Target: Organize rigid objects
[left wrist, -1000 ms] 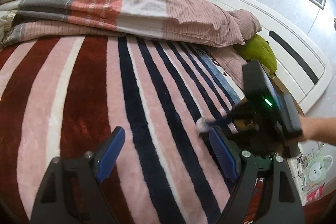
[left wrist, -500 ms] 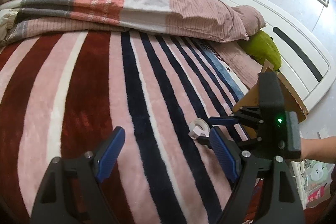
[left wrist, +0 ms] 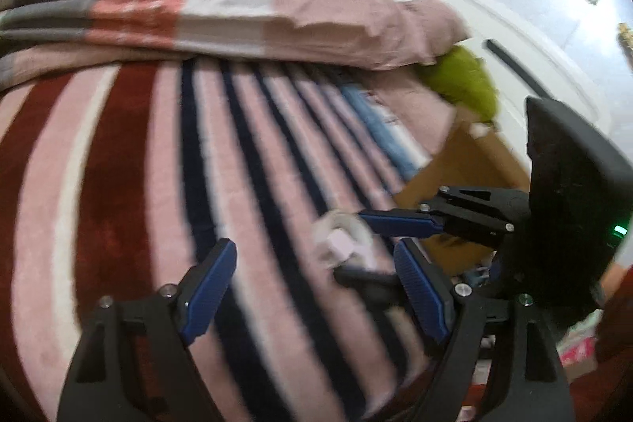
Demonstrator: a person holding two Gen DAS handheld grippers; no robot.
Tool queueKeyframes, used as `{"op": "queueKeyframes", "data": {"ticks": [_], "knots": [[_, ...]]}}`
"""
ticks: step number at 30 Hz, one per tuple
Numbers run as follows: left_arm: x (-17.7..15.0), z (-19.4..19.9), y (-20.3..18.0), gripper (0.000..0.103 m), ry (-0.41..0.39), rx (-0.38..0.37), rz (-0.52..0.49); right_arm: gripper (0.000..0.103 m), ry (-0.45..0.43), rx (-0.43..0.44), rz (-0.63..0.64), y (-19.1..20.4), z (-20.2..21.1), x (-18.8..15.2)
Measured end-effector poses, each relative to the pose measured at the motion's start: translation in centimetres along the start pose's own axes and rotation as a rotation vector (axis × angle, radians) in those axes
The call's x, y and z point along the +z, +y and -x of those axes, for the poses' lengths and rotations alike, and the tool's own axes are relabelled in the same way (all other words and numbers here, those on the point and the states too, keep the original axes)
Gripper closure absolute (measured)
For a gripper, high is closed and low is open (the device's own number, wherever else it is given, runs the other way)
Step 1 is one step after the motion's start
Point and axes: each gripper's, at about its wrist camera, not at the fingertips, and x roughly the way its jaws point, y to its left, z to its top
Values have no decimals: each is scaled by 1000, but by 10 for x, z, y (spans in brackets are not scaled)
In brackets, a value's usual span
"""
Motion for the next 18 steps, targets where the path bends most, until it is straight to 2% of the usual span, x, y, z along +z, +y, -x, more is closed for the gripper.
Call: {"op": "queueKeyframes", "data": {"ticks": [2,3,5,6,9,14,18], "knots": [[9,4,-14,35,-10,-71,4,66,-59,6,37,7,27,8],[15,5,-24,44,-15,-98,-5,66,-84,0,47,11,39,10],[25,7,-43,56,-17,-135,-32,66,-135,-7,58,10,62,10],[30,7,-55,60,-19,-142,-52,66,-154,-14,59,9,71,10],[46,1,-86,76,-14,-102,-92,66,-217,-39,61,-6,96,3],[70,-25,-145,76,18,-98,-184,66,-284,-84,18,-44,138,-15],[86,-61,-192,76,70,-118,-247,66,-312,-123,-49,-85,167,-37]]}}
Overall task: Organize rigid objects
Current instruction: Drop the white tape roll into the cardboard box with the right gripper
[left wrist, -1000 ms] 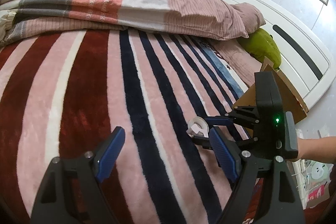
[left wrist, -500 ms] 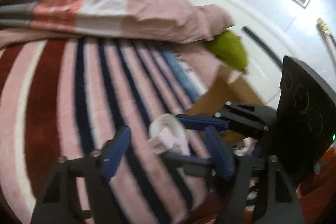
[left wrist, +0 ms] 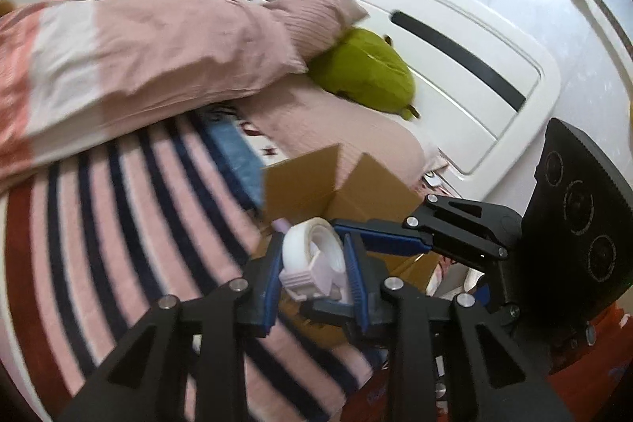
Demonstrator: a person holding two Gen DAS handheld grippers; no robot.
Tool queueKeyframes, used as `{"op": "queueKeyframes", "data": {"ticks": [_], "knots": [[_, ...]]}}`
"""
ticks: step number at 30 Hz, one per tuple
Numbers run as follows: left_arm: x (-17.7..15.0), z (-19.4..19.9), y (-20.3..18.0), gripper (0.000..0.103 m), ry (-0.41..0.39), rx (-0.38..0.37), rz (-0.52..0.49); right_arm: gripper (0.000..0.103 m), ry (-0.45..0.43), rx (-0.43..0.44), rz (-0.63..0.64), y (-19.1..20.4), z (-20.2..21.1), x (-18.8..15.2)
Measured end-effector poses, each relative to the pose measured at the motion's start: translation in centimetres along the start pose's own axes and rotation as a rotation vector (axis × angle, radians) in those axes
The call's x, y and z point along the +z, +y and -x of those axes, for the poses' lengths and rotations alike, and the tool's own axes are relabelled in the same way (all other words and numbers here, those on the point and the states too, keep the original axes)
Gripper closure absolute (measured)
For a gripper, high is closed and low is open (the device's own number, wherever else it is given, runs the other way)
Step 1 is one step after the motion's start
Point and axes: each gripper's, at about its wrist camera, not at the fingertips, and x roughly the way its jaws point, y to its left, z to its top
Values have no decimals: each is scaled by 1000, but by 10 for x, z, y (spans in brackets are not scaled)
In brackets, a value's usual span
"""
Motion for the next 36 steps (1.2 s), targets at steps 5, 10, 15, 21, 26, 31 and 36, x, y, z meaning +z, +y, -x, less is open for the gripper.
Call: {"op": "queueKeyframes", "data": {"ticks": [5,10,15,21,26,31,36], "knots": [[22,-52,-28,76,81,-11,-31,66,36,-53,-86,-58,16,-19],[27,-86,-33,58,135,39,-30,66,110,-65,-143,-90,8,-33],[24,-84,-33,29,112,139,-60,57,162,-71,-176,-102,1,-41],[14,-41,-33,15,4,296,-42,41,105,-52,-203,-103,11,-39],[-2,18,-32,6,-149,433,8,22,-20,-12,-217,-94,31,-33],[-21,65,-20,6,-244,540,89,6,-138,8,-201,-79,51,-25],[-38,89,-2,6,-270,612,158,5,-164,40,-197,-70,57,-20]]}}
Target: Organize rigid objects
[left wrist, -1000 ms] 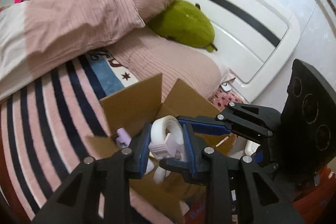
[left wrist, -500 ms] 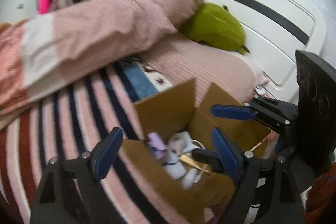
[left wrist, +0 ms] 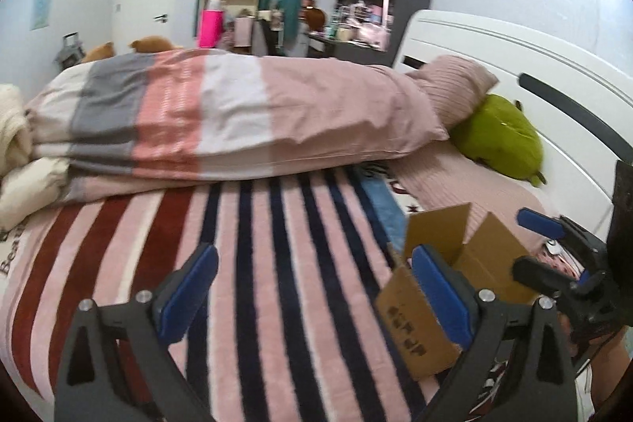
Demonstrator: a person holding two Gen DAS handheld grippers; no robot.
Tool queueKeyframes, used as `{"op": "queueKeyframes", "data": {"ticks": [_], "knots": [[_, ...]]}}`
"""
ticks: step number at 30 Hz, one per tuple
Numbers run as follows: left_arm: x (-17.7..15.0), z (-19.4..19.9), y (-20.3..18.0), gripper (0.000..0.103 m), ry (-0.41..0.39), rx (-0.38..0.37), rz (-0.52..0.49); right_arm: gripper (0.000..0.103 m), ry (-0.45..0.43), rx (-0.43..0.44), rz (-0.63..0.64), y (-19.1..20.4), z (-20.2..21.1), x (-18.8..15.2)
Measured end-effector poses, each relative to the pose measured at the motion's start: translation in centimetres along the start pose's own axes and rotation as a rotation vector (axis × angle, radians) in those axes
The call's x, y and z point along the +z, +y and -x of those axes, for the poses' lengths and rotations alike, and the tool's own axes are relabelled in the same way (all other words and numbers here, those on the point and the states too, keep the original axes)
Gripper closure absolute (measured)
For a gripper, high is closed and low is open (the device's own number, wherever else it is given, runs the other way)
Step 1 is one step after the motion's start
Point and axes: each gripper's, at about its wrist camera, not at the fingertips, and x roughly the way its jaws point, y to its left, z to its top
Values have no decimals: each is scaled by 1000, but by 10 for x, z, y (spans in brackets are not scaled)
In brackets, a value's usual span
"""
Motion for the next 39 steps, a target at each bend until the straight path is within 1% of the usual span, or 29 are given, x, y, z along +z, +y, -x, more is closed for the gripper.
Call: {"op": "queueKeyframes", "data": {"ticks": [4,7,17,27,39], "knots": [[-5,4,13,6,-1,34,21,5,8,5,0,5,-1,-1],[-7,6,15,6,-8,44,26,5,12,2,5,10,-2,-3],[-7,10,13,6,-18,76,17,5,-1,2,21,16,2,-3],[-5,12,12,5,-28,122,7,5,-5,3,18,14,3,-3],[-6,11,12,5,-30,156,3,5,-4,0,18,16,3,-3]]}}
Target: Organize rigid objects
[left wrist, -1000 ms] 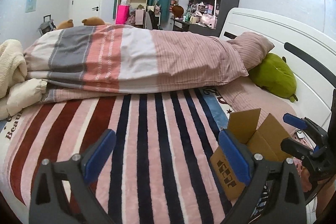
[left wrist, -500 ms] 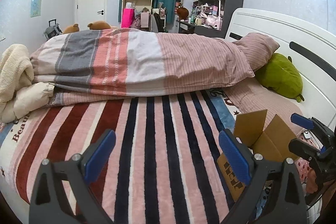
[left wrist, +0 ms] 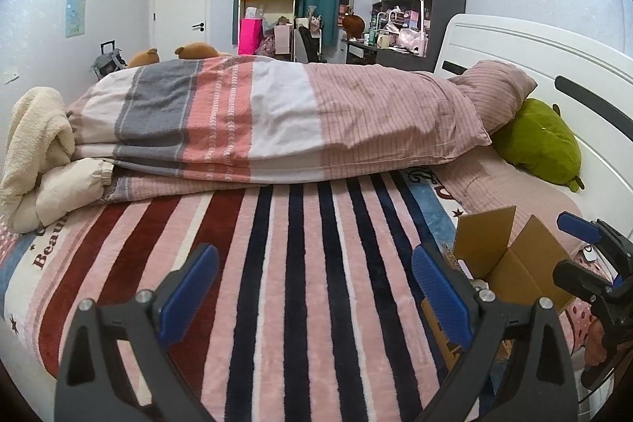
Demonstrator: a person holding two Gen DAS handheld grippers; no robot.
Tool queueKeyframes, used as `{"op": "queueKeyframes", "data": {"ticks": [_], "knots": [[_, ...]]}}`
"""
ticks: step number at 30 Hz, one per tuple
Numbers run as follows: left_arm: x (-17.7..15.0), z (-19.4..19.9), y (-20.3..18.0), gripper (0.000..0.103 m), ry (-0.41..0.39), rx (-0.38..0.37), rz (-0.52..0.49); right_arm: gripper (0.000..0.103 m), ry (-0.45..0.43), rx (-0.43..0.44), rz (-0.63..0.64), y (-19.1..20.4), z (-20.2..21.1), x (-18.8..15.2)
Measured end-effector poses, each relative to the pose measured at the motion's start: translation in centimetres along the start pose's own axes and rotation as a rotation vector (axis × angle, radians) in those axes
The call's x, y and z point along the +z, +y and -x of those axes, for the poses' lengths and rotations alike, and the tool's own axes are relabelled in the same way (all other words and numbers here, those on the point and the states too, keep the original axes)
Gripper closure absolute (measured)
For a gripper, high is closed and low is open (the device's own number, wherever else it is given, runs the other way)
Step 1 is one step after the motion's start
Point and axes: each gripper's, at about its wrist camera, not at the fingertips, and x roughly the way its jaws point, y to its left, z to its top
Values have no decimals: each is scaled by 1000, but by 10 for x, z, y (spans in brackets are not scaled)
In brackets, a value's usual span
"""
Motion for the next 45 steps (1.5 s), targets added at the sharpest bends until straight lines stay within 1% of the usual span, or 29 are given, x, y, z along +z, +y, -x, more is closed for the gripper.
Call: {"op": "queueKeyframes", "data": {"ticks": [16,45], "knots": [[-1,-1,3,5,-1,15,1,5,2,1,-2,0,-1,1],[-1,1,5,5,-7,11,-4,5,-1,-17,-21,6,0,-2]]}}
